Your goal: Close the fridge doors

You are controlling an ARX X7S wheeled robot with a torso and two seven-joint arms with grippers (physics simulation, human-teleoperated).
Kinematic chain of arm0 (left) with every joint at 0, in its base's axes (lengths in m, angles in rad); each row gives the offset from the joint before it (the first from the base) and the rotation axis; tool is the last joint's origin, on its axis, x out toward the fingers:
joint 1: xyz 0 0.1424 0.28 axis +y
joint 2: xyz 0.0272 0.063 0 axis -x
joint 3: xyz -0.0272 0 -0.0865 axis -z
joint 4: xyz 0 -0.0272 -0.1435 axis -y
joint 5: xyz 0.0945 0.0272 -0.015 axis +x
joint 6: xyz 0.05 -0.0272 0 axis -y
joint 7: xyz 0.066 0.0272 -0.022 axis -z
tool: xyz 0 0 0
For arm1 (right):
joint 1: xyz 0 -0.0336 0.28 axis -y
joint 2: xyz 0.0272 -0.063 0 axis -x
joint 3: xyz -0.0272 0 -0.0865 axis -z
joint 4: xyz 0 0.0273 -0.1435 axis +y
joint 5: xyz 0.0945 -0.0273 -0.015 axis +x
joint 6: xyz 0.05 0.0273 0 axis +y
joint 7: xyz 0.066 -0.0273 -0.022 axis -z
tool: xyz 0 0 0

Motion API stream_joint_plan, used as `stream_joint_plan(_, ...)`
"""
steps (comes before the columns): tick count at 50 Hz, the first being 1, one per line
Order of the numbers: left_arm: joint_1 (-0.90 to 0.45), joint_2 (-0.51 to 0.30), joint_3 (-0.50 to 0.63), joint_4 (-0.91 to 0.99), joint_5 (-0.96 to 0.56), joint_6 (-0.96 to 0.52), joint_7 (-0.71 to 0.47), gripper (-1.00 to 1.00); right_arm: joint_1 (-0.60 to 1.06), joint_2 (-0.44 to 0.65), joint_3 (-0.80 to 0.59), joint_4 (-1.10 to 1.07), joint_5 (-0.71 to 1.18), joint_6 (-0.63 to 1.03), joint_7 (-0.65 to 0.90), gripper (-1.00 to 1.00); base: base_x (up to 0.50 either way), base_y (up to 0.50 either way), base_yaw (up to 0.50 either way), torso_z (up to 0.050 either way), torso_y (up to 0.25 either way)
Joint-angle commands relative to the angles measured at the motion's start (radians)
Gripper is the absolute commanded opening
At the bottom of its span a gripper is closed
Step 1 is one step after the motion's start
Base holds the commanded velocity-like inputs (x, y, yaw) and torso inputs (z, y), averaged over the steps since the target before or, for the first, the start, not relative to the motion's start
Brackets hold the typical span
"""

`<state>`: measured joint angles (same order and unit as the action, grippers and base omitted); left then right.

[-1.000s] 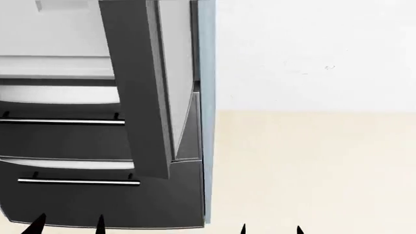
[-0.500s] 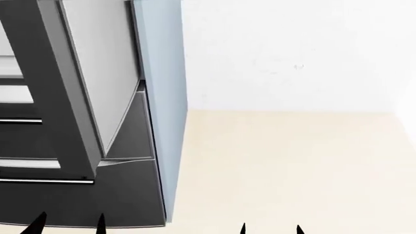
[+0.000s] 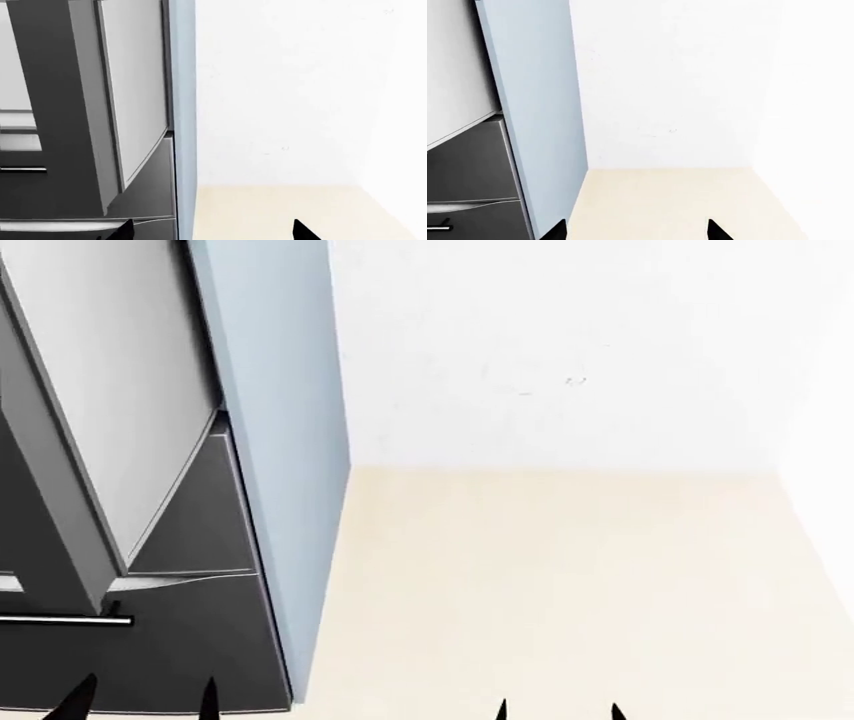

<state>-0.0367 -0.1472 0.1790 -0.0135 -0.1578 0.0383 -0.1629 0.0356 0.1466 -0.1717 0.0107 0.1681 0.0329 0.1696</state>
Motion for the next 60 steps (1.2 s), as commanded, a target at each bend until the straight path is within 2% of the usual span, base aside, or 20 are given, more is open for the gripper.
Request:
stream_joint_plan(1, -0.004, -0.009, 0.009, 0.010, -0.004, -0.007, -0.011, 1.00, 0.010, 0.006, -0.007, 0.002, 0.013, 0.026, 0.009, 1.00, 0.50, 0.00, 0.00, 0.000, 0.000)
stream_joint_plan(5, -0.001, -0.019, 0.016, 0.020, -0.040, -0.022, 0.022, 1.00, 0.010, 0.008, -0.009, 0.001, 0.016, 0.028, 0.012, 1.00, 0.50, 0.00, 0.00, 0.011, 0.004)
stream_joint_plan(60, -0.014, -0.044, 0.051, 0.014, -0.061, -0.018, 0.000, 1.00, 0.019, 0.033, -0.038, 0.002, 0.042, 0.025, 0.045, 1.00, 0.50, 0.00, 0.00, 0.050, 0.029)
